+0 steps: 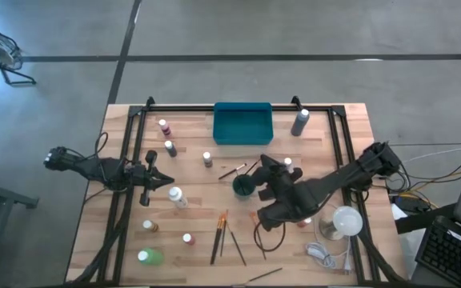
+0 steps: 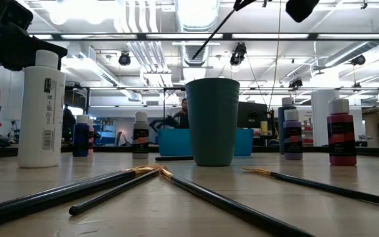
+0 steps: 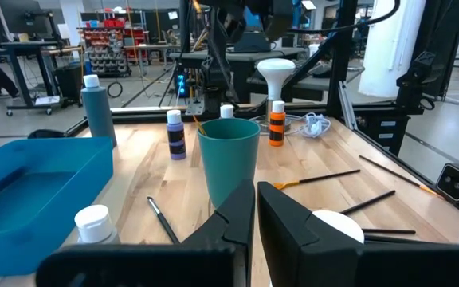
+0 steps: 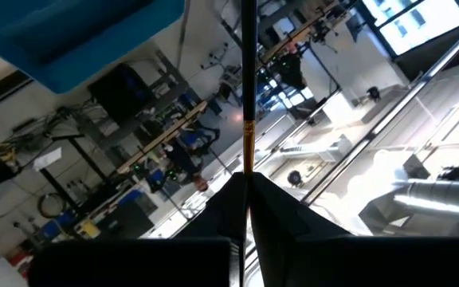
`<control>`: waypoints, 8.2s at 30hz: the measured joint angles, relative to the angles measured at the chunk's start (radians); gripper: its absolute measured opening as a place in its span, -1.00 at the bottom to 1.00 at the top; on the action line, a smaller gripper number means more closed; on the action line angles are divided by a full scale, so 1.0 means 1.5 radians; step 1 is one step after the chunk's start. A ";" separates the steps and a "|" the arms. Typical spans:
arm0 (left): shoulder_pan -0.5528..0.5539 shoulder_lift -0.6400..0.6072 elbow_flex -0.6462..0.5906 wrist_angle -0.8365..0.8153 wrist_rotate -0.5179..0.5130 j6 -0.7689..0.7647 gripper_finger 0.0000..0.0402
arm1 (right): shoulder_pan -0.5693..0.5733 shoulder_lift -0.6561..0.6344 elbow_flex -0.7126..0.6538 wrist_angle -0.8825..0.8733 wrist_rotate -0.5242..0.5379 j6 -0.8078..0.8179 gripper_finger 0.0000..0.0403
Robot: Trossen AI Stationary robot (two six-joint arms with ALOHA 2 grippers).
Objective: Pick & Place Paint Supplies
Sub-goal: Put the yellow paint brush into the green cup
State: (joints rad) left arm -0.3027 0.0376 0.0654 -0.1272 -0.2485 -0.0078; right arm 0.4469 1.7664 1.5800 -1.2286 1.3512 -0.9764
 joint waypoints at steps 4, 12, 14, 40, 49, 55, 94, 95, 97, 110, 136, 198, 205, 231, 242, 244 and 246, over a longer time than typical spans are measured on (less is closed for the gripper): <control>0.000 0.000 0.000 0.000 0.000 0.000 -0.87 | 0.010 -0.001 -0.009 -0.002 0.002 0.000 -0.96; 0.000 0.000 0.000 0.000 0.000 0.000 -0.87 | 0.012 0.002 -0.029 -0.030 0.009 0.021 -0.96; 0.000 0.000 0.000 0.000 0.000 0.000 -0.87 | 0.011 0.001 -0.030 -0.052 0.009 0.040 -0.96; 0.000 0.000 0.000 0.000 0.000 0.000 -0.87 | 0.012 0.045 -0.039 -0.066 0.004 0.055 -0.96; 0.000 0.000 0.000 0.000 0.000 0.000 -0.87 | 0.012 0.094 -0.040 -0.067 -0.001 0.054 -0.96; 0.000 0.000 0.000 0.000 0.000 0.000 -0.87 | 0.012 0.134 -0.038 -0.066 -0.001 0.048 -0.96; 0.000 0.000 0.000 0.000 0.000 0.000 -0.87 | -0.002 0.176 -0.029 0.097 -0.069 -0.103 -0.96; 0.000 0.000 0.000 0.000 0.000 0.000 -0.87 | -0.002 0.176 -0.029 0.102 -0.078 -0.109 -0.96; 0.000 0.000 0.000 0.000 0.000 0.000 -0.87 | -0.002 0.176 -0.030 0.115 -0.085 -0.120 -0.96; 0.000 0.000 0.000 0.000 0.000 0.000 -0.87 | -0.002 0.176 -0.030 0.128 -0.087 -0.119 -0.96; 0.000 0.000 0.000 0.000 0.000 0.000 -0.87 | -0.001 0.152 -0.023 0.127 0.006 -0.046 -0.41; 0.000 0.000 0.000 0.000 0.000 0.000 -0.87 | -0.062 -0.126 -0.011 0.382 -0.739 0.685 -0.66; 0.000 0.000 0.000 0.000 0.000 0.000 -0.87 | -0.059 -0.088 0.037 0.346 -0.798 0.665 -0.55; 0.000 0.000 0.000 0.000 0.000 0.000 -0.87 | 0.001 -0.064 0.044 0.416 -0.745 0.488 -0.96; 0.000 0.000 0.000 0.000 0.000 0.000 -0.87 | -0.013 -0.063 0.042 0.556 -0.747 0.541 -0.96; 0.000 0.000 0.000 0.000 0.000 0.000 -0.87 | -0.013 -0.063 0.038 0.573 -0.747 0.543 -0.96; 0.000 0.000 0.000 0.000 0.000 0.000 -0.87 | -0.013 -0.063 0.036 0.586 -0.750 0.523 -0.96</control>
State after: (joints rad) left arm -0.3023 0.0376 0.0650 -0.1270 -0.2489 -0.0077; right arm 0.4271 1.6715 1.6341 -0.3493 0.2261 -0.1914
